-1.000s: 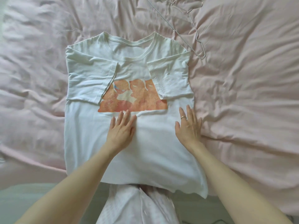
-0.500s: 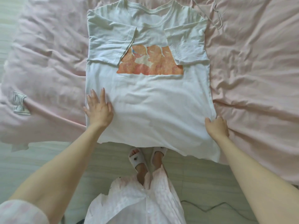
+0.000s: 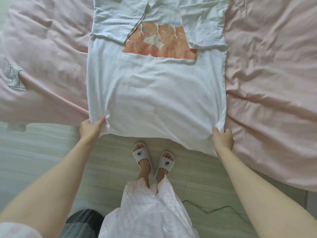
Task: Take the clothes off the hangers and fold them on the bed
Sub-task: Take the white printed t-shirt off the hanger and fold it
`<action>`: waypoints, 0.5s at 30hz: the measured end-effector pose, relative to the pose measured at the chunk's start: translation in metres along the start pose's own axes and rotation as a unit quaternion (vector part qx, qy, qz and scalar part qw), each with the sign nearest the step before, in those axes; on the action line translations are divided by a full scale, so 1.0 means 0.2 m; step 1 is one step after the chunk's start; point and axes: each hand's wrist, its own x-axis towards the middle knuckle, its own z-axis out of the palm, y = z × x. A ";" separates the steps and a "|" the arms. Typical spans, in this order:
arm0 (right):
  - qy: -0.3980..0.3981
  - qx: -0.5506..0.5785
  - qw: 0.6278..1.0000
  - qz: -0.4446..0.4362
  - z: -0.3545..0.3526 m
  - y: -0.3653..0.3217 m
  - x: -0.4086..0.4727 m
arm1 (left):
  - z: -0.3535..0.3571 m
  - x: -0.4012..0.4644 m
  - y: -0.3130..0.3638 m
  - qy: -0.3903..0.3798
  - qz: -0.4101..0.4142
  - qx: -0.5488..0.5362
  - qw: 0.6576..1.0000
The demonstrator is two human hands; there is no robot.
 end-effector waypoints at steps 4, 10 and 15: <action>-0.016 0.007 1.000 0.022 -0.01 0.06 -0.01 | -0.02 -0.11 -0.11 -0.034 -0.057 -0.050 0.997; -0.016 0.032 0.997 0.071 -0.11 0.18 -0.07 | -0.08 -0.28 -0.23 -0.085 -0.113 -0.132 0.981; -0.010 0.132 0.987 0.089 -0.17 0.25 -0.16 | -0.16 -0.40 -0.22 -0.047 -0.136 -0.219 0.965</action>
